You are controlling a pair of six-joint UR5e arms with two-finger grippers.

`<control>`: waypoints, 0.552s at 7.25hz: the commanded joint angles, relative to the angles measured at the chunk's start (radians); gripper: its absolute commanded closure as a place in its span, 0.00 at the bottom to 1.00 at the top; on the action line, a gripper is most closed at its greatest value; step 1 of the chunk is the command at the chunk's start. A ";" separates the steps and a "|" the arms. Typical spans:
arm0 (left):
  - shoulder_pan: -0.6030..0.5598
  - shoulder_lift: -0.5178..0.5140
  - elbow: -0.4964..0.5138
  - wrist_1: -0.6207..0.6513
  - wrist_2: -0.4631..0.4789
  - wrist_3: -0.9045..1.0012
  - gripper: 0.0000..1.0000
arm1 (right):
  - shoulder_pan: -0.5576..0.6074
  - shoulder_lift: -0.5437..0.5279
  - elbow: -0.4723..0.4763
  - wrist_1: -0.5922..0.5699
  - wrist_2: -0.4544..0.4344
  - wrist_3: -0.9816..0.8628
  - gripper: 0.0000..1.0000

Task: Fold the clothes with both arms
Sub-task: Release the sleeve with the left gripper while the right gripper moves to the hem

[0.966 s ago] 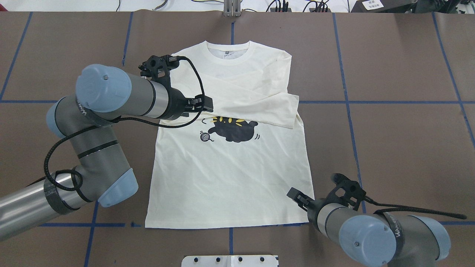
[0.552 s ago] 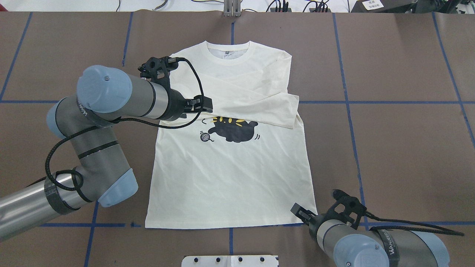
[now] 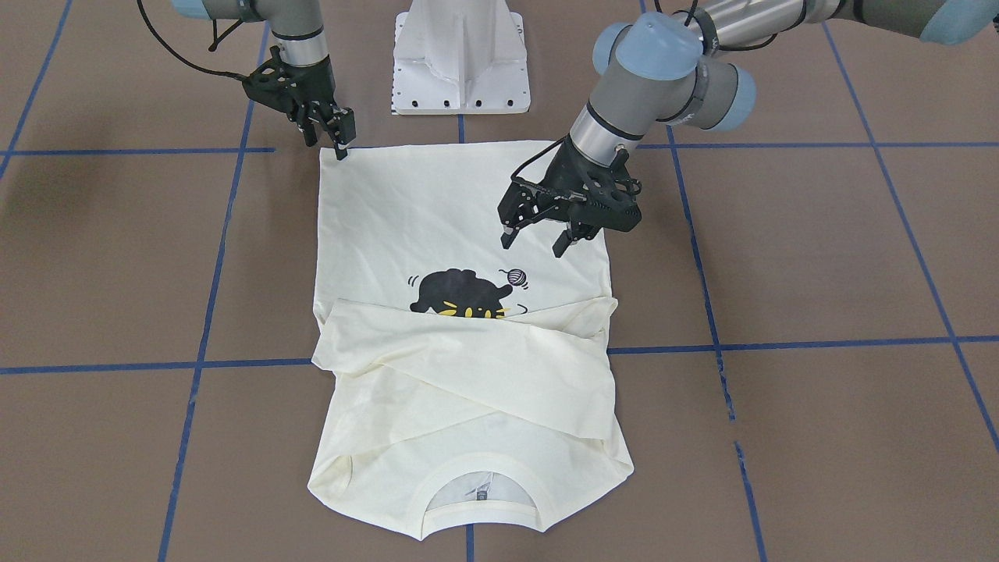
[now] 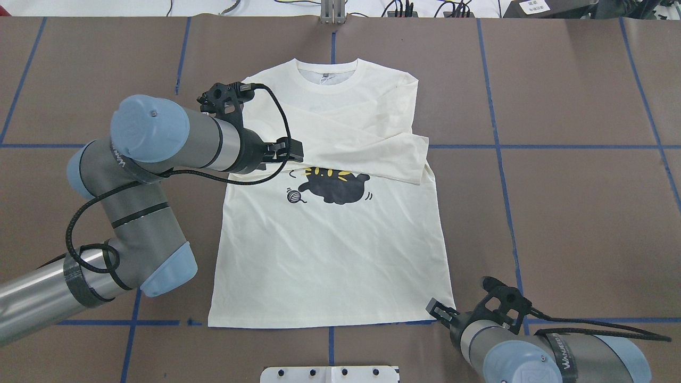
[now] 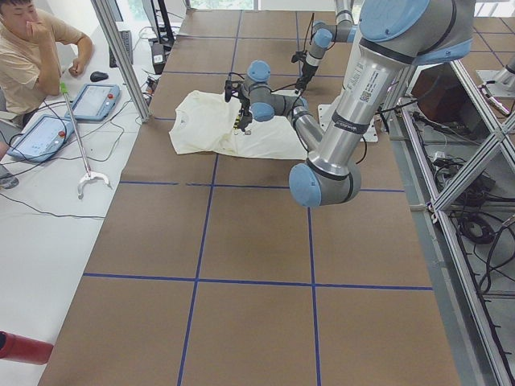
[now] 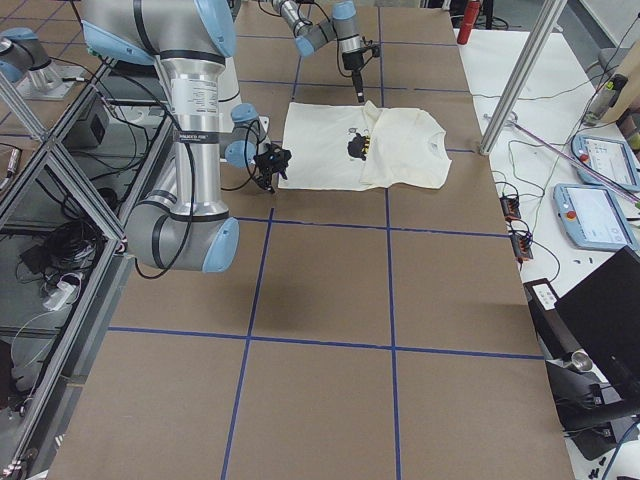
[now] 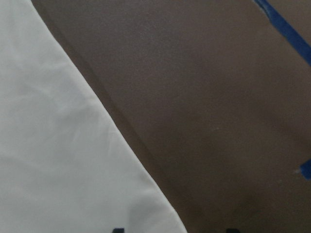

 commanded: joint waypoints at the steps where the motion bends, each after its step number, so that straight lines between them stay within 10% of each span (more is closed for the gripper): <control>1: 0.001 0.000 0.012 -0.009 0.001 0.000 0.12 | -0.002 -0.001 0.001 0.001 0.001 0.000 1.00; 4: 0.003 0.000 0.009 -0.011 0.001 -0.006 0.13 | -0.001 -0.007 0.031 0.001 0.002 -0.005 1.00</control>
